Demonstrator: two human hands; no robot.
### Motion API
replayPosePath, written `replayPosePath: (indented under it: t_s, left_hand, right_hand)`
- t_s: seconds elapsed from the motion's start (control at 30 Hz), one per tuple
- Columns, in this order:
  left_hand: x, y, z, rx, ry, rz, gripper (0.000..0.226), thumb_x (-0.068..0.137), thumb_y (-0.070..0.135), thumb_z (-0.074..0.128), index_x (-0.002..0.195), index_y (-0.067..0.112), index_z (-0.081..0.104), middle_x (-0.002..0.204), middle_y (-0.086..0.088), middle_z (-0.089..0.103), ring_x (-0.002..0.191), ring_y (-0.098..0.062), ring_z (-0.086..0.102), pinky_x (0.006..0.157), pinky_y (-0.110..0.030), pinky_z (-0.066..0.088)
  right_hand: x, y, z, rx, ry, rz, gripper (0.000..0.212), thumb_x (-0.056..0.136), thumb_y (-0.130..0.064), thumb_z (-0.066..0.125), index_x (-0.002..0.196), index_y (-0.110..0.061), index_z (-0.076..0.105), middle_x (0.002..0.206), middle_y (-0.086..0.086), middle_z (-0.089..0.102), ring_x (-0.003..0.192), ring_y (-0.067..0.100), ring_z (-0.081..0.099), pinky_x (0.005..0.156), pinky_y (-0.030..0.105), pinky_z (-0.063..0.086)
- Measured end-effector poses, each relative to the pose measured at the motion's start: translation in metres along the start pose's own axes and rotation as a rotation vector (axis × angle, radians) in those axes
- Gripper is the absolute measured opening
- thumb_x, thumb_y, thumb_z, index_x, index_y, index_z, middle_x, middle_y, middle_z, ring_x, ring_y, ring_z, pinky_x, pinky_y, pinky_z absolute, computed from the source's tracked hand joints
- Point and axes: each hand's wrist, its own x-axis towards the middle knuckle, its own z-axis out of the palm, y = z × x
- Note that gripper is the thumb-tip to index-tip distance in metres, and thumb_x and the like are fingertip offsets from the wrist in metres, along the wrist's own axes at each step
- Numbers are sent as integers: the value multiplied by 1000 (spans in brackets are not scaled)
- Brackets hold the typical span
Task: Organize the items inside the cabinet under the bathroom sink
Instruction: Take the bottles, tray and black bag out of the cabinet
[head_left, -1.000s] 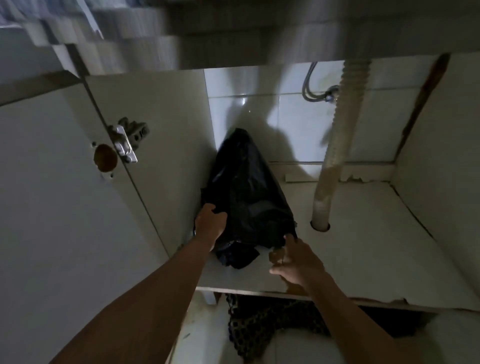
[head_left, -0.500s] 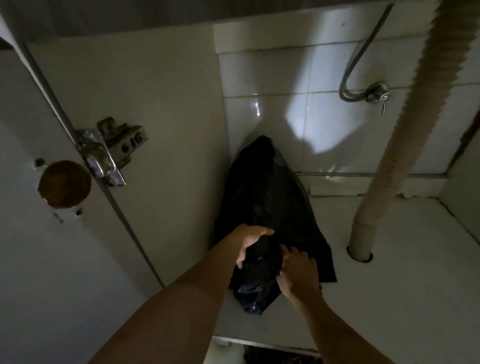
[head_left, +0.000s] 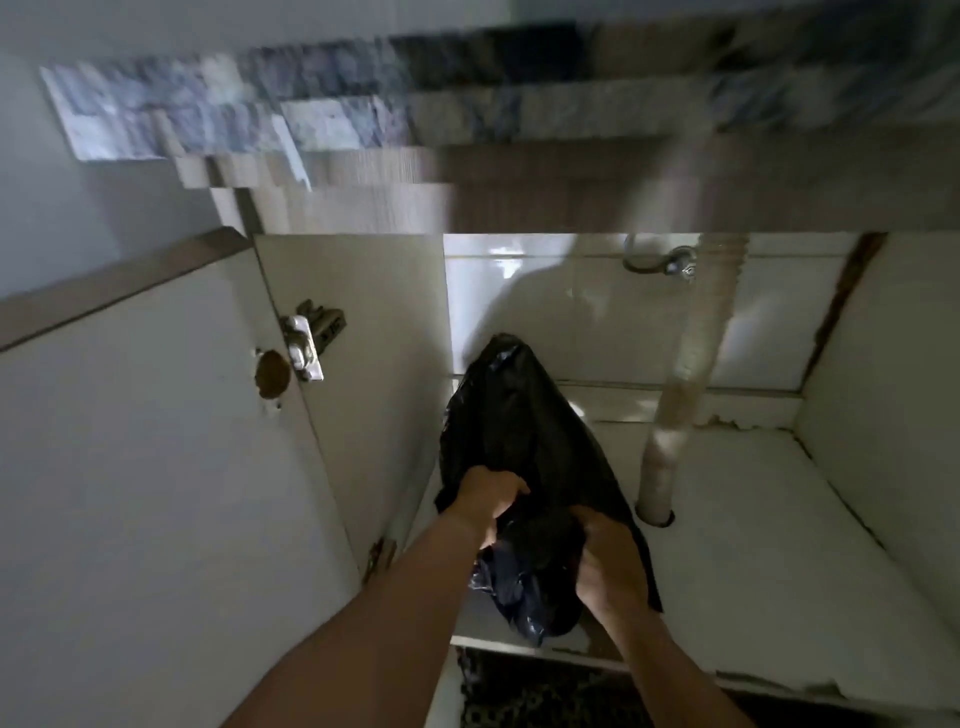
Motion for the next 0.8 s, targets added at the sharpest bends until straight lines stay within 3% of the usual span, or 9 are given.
replayPosePath:
  t_s: [0.1,0.2,0.3,0.43,0.5,0.57,0.63,0.7,0.8]
  left_hand:
    - [-50,-18,7,26,-35,0,33,75,3,69,105,2,55,106,-24,63,93,-40,64,79,-59,53]
    - [-89,-35,20,124,-96,-7,43,79,12,67,118,5,52,117,-22,59,90,-36,61,72,-54,52]
    - [-114,-46,34,238,-131,-5,44,85,14,62,125,6,46,126,-17,49,113,-38,51,85,-59,46]
    - [-112,-67,44,525,-190,-40,38,90,22,58,122,4,52,121,-15,52,109,-33,53,90,-60,44]
    - [-105,-79,48,615,-222,-39,34,92,20,56,122,4,54,111,-13,56,97,-29,57,67,-38,59]
    - [-107,-92,53,663,-221,-32,30,95,14,53,121,0,55,87,-10,55,74,-22,55,26,-16,40]
    - [-107,-104,61,682,-190,-13,27,95,12,53,120,1,57,77,-6,49,70,-19,51,17,-14,27]
    - [-107,-117,67,695,-154,-15,23,95,13,54,114,4,61,81,-4,50,78,-20,52,24,-14,35]
    - [-107,-131,71,695,-59,-7,8,88,14,61,88,6,60,89,-11,58,83,-27,60,53,-23,48]
  right_hand:
    - [-68,-58,-44,-162,59,-39,10,75,-38,56,76,-36,66,94,23,66,93,43,62,84,51,53]
    - [-113,-64,-74,-240,146,56,11,87,-12,53,89,-13,64,88,10,66,81,29,62,71,34,50]
    - [-138,-46,-90,-301,118,80,12,87,-11,53,91,-14,64,88,9,68,79,26,63,72,36,53]
    - [-163,-21,-90,-357,61,87,12,88,-12,53,90,-17,64,86,5,69,80,25,63,70,33,50]
    - [-171,-6,-88,-335,42,60,14,89,-10,53,89,-17,65,84,4,67,80,24,63,68,31,48]
    - [-180,9,-84,-282,21,43,17,88,-5,52,91,-13,66,86,5,67,81,24,63,67,30,46]
    - [-189,23,-81,-218,37,23,22,86,2,50,96,-7,67,90,8,68,83,23,62,70,27,45]
    - [-196,35,-78,-143,58,19,25,85,5,49,99,-4,68,92,10,69,84,21,61,72,26,44]
    - [-201,48,-70,-49,74,-3,27,82,6,50,98,-5,68,92,10,69,81,18,58,71,23,39]
